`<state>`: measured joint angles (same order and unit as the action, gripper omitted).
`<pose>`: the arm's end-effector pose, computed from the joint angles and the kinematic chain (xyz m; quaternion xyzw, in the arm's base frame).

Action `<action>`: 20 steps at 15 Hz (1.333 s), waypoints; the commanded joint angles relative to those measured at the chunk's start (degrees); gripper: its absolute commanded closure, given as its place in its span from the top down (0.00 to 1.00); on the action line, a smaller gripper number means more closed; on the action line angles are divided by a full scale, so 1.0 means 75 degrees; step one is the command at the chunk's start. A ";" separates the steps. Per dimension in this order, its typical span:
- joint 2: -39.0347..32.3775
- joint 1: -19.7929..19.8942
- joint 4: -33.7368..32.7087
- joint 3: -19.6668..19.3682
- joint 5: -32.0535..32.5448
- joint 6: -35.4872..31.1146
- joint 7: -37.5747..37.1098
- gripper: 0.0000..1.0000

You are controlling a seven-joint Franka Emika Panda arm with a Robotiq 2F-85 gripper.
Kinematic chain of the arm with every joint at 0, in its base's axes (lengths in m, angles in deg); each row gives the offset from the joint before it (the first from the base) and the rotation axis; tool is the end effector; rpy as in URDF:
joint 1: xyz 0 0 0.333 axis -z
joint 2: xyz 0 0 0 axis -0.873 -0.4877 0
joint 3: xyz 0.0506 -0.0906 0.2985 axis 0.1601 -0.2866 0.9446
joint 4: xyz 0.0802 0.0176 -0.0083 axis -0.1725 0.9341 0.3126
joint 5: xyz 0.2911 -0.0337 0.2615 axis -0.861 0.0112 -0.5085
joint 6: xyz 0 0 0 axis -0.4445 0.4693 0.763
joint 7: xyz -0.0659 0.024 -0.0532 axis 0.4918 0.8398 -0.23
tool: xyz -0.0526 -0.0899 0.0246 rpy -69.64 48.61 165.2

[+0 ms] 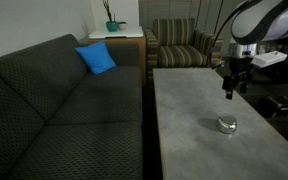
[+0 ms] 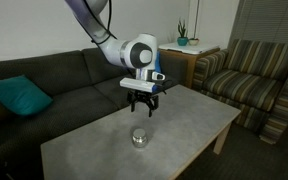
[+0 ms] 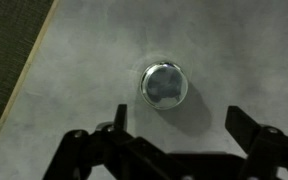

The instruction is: Take the lid off the silver container

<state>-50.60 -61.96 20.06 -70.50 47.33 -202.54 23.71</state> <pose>0.6934 0.0281 -0.0061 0.9824 0.1559 -0.1018 0.0151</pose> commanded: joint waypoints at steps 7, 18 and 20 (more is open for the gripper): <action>-0.1737 0.0631 -0.1907 0.0561 -0.0157 0.0485 0.1787 1.00; -0.2089 0.0606 -0.2036 0.0757 -0.1311 0.1294 0.0595 1.00; -0.2091 0.0502 -0.1937 0.0648 -0.1537 0.1203 -0.0256 1.00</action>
<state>-66.28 -57.26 4.75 -64.49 38.54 -194.06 28.74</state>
